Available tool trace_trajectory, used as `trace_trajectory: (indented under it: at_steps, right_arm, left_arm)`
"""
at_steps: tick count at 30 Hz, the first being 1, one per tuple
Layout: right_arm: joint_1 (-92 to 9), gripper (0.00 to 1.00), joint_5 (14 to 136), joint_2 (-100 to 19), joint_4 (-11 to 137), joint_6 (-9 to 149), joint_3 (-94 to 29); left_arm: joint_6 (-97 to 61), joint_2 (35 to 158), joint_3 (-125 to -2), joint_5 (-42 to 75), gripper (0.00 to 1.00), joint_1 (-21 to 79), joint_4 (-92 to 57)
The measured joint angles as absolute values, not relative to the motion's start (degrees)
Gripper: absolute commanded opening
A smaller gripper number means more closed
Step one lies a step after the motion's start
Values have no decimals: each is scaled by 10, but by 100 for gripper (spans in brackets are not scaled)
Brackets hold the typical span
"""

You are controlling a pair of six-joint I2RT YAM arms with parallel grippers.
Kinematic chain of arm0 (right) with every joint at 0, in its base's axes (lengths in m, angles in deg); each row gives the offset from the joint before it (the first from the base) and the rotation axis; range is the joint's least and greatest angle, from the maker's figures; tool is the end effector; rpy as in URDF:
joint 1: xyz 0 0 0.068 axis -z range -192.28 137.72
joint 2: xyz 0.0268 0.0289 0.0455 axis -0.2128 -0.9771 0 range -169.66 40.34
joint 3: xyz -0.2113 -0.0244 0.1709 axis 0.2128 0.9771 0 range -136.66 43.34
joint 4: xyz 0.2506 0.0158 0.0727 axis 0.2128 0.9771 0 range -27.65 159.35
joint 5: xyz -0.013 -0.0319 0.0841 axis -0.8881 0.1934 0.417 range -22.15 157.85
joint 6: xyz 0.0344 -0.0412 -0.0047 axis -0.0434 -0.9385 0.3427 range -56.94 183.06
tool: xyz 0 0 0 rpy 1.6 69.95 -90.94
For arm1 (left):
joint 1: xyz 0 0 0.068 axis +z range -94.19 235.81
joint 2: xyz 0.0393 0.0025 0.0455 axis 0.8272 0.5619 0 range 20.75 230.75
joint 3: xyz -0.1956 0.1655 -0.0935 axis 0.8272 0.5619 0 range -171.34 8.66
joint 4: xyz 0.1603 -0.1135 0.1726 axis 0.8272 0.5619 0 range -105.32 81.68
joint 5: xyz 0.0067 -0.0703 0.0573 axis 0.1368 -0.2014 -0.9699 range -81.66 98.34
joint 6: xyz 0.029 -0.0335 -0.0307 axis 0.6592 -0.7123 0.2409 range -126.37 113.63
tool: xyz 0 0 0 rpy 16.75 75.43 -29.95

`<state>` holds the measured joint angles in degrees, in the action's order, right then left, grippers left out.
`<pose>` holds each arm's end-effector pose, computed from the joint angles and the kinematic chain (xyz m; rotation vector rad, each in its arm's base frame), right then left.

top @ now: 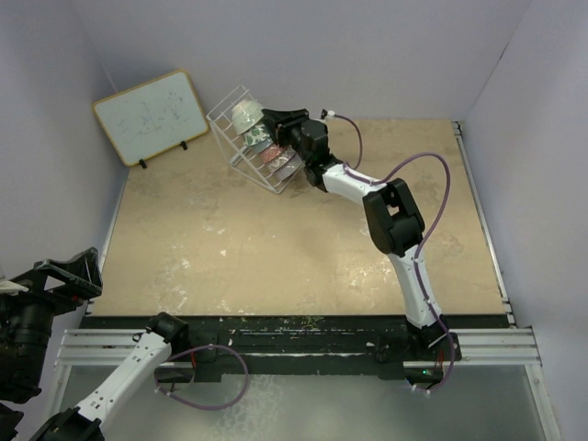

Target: Load the bowls into the dish rack

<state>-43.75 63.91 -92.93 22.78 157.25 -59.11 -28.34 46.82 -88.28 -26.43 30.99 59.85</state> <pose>0.4707 0.2851 0.2484 0.9276 1.3931 1.7082 -0.0737 0.0564 0.4729 -0.4165 1.5799 -0.1272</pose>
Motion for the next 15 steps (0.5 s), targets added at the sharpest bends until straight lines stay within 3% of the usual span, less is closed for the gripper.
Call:
trace_trajectory:
  at_steps: [15]
  right_arm:
    - [-437, 41, 645, -850, 193, 1562, -464]
  left_arm:
    - [-283, 464, -883, -265, 99, 310, 602]
